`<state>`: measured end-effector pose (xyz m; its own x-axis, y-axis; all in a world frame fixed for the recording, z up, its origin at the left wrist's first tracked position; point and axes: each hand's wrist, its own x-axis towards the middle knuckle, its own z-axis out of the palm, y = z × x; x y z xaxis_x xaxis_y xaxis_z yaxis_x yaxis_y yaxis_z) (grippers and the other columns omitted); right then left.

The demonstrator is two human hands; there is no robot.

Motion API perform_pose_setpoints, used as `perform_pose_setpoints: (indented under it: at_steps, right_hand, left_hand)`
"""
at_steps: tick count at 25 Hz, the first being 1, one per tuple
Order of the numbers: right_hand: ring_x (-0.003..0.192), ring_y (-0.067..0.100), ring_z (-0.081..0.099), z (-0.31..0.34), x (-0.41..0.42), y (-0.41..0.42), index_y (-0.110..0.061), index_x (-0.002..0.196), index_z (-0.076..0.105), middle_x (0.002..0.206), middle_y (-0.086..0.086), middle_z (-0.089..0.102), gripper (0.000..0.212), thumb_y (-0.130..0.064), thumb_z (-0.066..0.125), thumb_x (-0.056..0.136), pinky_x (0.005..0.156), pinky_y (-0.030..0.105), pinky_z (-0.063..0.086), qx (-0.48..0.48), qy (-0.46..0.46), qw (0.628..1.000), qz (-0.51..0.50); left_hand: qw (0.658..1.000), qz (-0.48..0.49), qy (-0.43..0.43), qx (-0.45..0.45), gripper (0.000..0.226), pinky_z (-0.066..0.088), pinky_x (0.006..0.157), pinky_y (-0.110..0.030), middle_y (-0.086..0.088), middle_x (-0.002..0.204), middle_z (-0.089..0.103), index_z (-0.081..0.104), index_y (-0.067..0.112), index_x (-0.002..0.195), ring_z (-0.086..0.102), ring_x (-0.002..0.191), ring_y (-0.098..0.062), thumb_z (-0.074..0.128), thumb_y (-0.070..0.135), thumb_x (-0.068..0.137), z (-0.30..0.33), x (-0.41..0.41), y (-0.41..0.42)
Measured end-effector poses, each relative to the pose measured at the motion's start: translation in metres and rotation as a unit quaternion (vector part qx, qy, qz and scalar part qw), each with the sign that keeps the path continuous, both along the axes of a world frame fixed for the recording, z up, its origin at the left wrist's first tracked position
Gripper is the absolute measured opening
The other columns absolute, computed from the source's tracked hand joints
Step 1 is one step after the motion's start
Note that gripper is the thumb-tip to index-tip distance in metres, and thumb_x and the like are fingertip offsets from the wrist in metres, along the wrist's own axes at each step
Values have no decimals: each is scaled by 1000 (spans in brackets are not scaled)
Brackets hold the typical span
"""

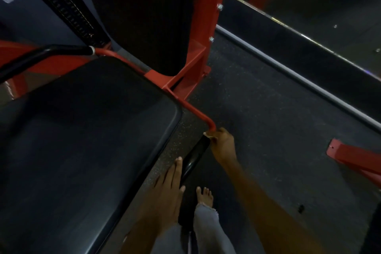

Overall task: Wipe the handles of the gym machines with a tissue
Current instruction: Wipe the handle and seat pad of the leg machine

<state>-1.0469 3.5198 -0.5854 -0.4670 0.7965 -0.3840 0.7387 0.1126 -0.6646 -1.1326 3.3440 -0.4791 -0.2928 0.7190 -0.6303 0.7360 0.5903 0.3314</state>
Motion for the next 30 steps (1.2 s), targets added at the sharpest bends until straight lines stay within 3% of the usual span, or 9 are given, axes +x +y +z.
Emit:
perform_pose_setpoints:
  at_steps: [3,7,11,15,20,24,26,28,30]
  right_hand:
    - [94,6,57,19,4,-20,-12,104,69,114,3,60,21,-5,62,86,85,14,45,31,17,999,16]
    - [81,-6,53,57,14,-69,-12,104,70,108,-4,59,23,-3,65,83,73,4,42,48,100,992,57]
    - [82,-11,51,79,14,-87,-16,104,69,102,-14,51,19,-10,63,87,76,3,42,15,121,990,67]
    - [80,0,53,46,-2,-9,-8,100,69,106,4,60,15,-7,62,87,69,7,42,33,42,996,-71]
    - [101,14,59,25,-24,-4,-6,97,69,111,6,63,18,1,57,87,97,22,44,-1,-74,996,45]
    - [105,15,53,55,-21,-48,-9,98,71,113,4,59,24,6,58,83,86,12,37,62,-31,989,132]
    - [104,14,56,68,-14,-54,-9,99,71,112,4,61,25,6,61,80,88,14,41,51,8,985,164]
    - [99,3,55,77,-14,-36,-7,100,69,109,-2,61,21,3,60,84,88,8,43,2,36,988,151]
    - [94,0,55,73,-18,-3,-4,100,68,105,-4,60,21,4,55,87,77,-2,39,-13,16,995,97]
  left_hand:
    - [999,-3,-34,16,70,24,115,-33,6,159,2,-36,28,130,15,143,-9,27,39,101,-4,-3,-5]
    - [999,-7,-18,38,75,29,113,-30,6,159,2,-36,23,134,16,143,-9,29,39,100,-9,-2,-14]
    - [997,-33,11,69,93,40,102,-29,-4,154,26,-24,17,142,40,134,-13,51,37,91,-12,-2,-15]
    - [1000,-8,-11,13,80,19,114,-30,3,159,-2,-32,24,138,10,144,-11,36,41,99,-7,-3,-8]
    - [1000,-13,0,7,81,12,115,-31,3,159,-4,-32,25,136,6,145,-13,39,38,99,-7,-2,-7]
    - [999,-17,17,40,68,6,115,-26,1,159,-7,-31,21,133,2,145,-10,27,37,101,-6,-1,-11]
    - [998,-27,18,48,68,4,115,-25,0,159,-8,-30,18,135,0,145,-10,26,38,101,-5,-1,-13]
    - [999,-19,0,44,70,6,116,-27,0,159,-7,-28,18,139,2,145,-10,27,39,101,-6,-3,-11]
    - [999,5,-28,29,70,11,116,-29,2,159,-5,-25,22,143,4,145,-10,29,37,101,-8,-3,-9]
